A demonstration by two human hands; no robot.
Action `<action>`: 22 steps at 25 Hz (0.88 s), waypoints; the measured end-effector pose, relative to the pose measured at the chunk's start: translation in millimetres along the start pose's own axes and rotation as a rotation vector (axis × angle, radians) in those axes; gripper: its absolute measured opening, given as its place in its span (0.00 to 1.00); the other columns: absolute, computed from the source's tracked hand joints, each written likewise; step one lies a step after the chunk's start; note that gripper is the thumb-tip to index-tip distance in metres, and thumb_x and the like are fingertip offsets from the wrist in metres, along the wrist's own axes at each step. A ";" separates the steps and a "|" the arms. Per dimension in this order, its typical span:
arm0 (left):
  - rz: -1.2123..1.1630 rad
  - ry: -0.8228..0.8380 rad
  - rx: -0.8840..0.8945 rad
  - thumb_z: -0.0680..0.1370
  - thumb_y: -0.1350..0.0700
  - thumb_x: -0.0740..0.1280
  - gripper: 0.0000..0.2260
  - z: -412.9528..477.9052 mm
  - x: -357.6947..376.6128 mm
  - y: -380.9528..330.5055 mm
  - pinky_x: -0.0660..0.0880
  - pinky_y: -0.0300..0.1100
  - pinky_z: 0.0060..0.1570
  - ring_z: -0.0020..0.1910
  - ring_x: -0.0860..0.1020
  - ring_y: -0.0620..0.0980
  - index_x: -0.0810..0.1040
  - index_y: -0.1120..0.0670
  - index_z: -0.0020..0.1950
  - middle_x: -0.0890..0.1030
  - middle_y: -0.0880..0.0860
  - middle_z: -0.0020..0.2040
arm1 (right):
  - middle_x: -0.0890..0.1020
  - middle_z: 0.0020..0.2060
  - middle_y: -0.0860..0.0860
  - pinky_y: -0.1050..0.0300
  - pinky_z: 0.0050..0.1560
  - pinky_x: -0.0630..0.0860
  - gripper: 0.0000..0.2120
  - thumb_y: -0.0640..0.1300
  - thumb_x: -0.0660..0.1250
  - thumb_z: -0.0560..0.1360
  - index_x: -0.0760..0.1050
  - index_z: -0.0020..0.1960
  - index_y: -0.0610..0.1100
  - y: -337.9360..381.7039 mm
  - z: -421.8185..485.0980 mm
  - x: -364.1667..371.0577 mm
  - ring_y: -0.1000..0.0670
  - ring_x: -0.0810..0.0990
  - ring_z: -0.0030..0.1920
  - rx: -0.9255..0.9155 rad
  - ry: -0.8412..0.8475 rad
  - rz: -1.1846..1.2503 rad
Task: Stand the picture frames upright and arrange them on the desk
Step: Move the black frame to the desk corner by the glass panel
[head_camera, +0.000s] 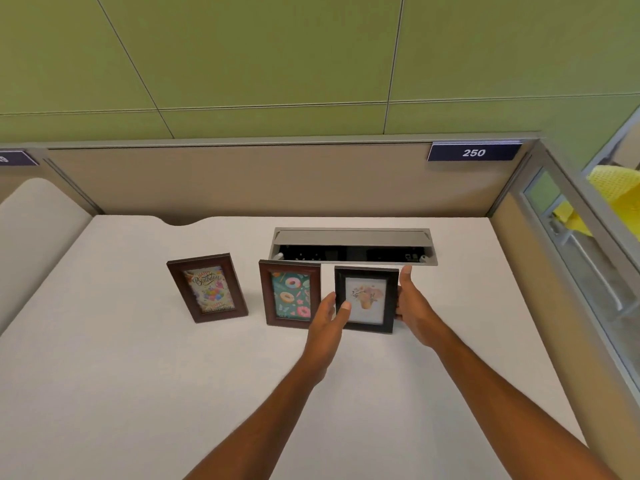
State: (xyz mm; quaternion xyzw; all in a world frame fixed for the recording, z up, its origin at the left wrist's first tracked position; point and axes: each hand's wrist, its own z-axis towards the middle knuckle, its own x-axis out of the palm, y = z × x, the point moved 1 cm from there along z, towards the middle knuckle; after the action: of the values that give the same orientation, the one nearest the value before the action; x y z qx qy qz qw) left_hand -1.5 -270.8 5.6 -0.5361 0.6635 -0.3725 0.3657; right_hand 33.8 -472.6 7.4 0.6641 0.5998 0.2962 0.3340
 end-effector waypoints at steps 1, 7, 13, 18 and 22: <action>0.003 -0.001 0.005 0.86 0.40 0.64 0.29 0.4 -0.2 0.5 0.69 0.51 0.78 0.82 0.67 0.52 0.63 0.45 0.86 0.69 0.48 0.83 | 0.77 0.77 0.45 0.32 0.79 0.68 0.48 0.80 0.44 0.72 0.71 0.79 0.53 -0.1 2.3 -0.6 0.37 0.75 0.76 0.000 0.007 0.029; 0.000 -0.010 0.021 0.85 0.40 0.65 0.28 0.6 11.4 3.0 0.68 0.57 0.81 0.82 0.68 0.50 0.65 0.44 0.84 0.70 0.47 0.82 | 0.79 0.73 0.51 0.37 0.79 0.67 0.38 0.80 0.47 0.72 0.73 0.71 0.61 -4.1 1.1 -9.9 0.41 0.75 0.76 -0.030 0.014 0.157; 0.034 0.055 0.067 0.84 0.36 0.64 0.29 12.5 50.2 -15.5 0.69 0.49 0.77 0.78 0.70 0.47 0.65 0.42 0.84 0.71 0.43 0.81 | 0.66 0.84 0.50 0.39 0.83 0.59 0.49 0.81 0.50 0.71 0.58 0.85 0.56 -2.3 2.9 -54.4 0.41 0.61 0.85 -0.020 -0.080 0.228; 0.082 0.121 0.126 0.81 0.33 0.65 0.26 36.9 101.3 -42.5 0.73 0.42 0.69 0.70 0.75 0.37 0.71 0.39 0.77 0.77 0.36 0.71 | 0.78 0.76 0.51 0.37 0.84 0.61 0.47 0.86 0.49 0.66 0.72 0.75 0.61 8.1 8.3 -112.9 0.43 0.72 0.79 -0.066 -0.125 0.271; 0.113 0.174 0.163 0.85 0.37 0.64 0.22 69.3 144.2 -76.1 0.72 0.36 0.61 0.63 0.76 0.34 0.72 0.40 0.78 0.77 0.31 0.63 | 0.86 0.64 0.58 0.42 0.80 0.68 0.40 0.86 0.50 0.68 0.79 0.67 0.65 24.5 21.1 -166.2 0.49 0.79 0.71 -0.140 -0.181 0.316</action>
State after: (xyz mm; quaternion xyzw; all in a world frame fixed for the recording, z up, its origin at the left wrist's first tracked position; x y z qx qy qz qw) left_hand 70.5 -431.0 29.2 -0.4321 0.6894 -0.4491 0.3692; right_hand 47.8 -641.2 15.5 0.7490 0.4334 0.3252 0.3813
